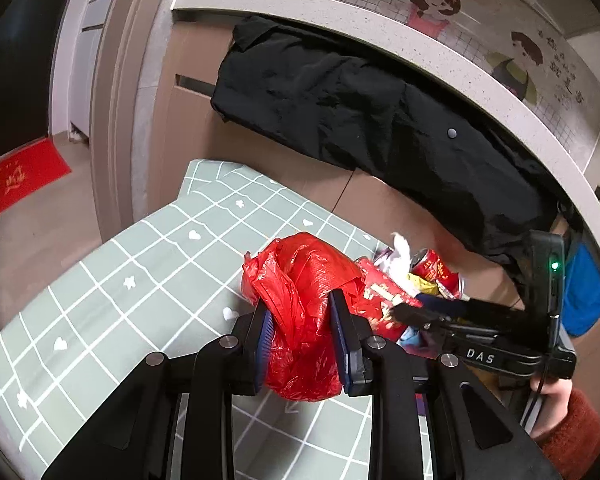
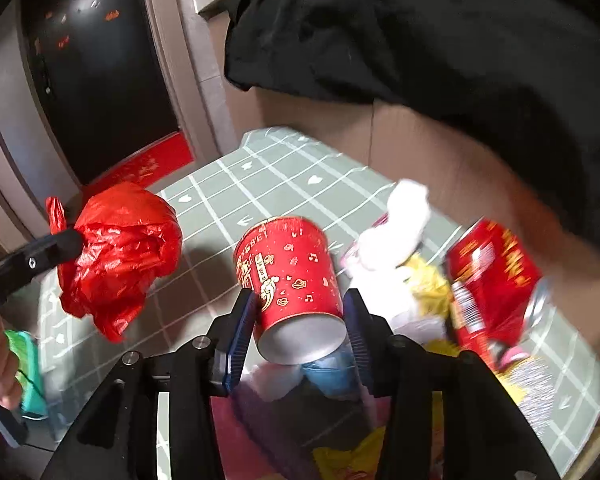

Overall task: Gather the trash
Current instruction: 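Hold the red bag in the left tool while the right tool reaches into the trash pile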

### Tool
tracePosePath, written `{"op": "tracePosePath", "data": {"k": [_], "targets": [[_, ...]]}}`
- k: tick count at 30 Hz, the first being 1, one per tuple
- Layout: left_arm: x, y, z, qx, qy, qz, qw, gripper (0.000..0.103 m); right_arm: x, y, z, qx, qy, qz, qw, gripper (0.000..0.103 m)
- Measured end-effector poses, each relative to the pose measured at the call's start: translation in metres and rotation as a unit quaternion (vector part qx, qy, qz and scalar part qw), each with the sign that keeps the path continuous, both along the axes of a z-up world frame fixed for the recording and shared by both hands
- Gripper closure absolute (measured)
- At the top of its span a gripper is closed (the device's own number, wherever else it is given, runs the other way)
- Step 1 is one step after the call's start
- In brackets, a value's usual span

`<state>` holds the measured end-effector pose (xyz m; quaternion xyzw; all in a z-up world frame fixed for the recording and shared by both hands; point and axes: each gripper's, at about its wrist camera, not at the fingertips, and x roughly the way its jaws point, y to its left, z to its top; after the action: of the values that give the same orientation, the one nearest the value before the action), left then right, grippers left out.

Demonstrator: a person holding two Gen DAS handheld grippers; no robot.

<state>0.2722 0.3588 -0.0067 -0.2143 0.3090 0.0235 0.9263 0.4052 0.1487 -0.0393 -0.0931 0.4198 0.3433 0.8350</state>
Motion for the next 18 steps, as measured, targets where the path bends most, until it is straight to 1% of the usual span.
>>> {"op": "tracePosePath", "data": {"k": [2,4,5,6,7,9,12,13,14,16,18], "targets": [[0.0,-0.003,0.002,0.001,0.0,0.0,1.0,0.075,0.0,0.0,-0.001,0.004,0.011,0.005,1.0,0.059],[-0.002,-0.009,0.007,0.006,-0.007,0.0,1.0,0.075,-0.004,-0.005,0.005,0.012,-0.005,-0.005,1.0,0.06],[-0.003,-0.012,0.01,0.008,-0.011,0.0,0.9999,0.075,-0.007,-0.01,0.011,0.016,-0.018,-0.014,1.0,0.065],[-0.004,-0.016,0.015,0.014,-0.017,-0.001,0.9998,0.075,-0.009,-0.015,0.015,0.023,-0.022,-0.016,0.999,0.076],[-0.005,-0.02,0.019,0.019,-0.022,-0.002,0.9996,0.075,-0.011,-0.02,0.022,0.03,-0.023,-0.021,0.999,0.103],[-0.007,-0.03,0.029,0.026,-0.037,-0.007,0.9989,0.075,-0.015,-0.034,0.037,0.041,-0.037,-0.029,0.998,0.103],[-0.007,-0.036,0.036,0.02,-0.047,-0.006,0.9987,0.075,-0.023,-0.049,0.05,0.035,-0.057,-0.035,0.997,0.103],[-0.007,-0.037,0.037,0.021,-0.05,-0.002,0.9986,0.075,-0.028,-0.056,0.053,0.04,-0.057,-0.034,0.997,0.1],[-0.007,-0.038,0.037,0.023,-0.05,0.004,0.9985,0.075,-0.032,-0.063,0.055,0.046,-0.055,-0.032,0.997,0.097],[-0.008,-0.039,0.033,0.019,-0.043,0.008,0.9989,0.075,-0.041,-0.07,0.054,0.056,-0.044,-0.018,0.997,0.096],[-0.009,-0.039,0.025,0.007,-0.029,0.001,0.9995,0.075,-0.052,-0.074,0.047,0.059,-0.02,0.019,0.998,0.091]]}}
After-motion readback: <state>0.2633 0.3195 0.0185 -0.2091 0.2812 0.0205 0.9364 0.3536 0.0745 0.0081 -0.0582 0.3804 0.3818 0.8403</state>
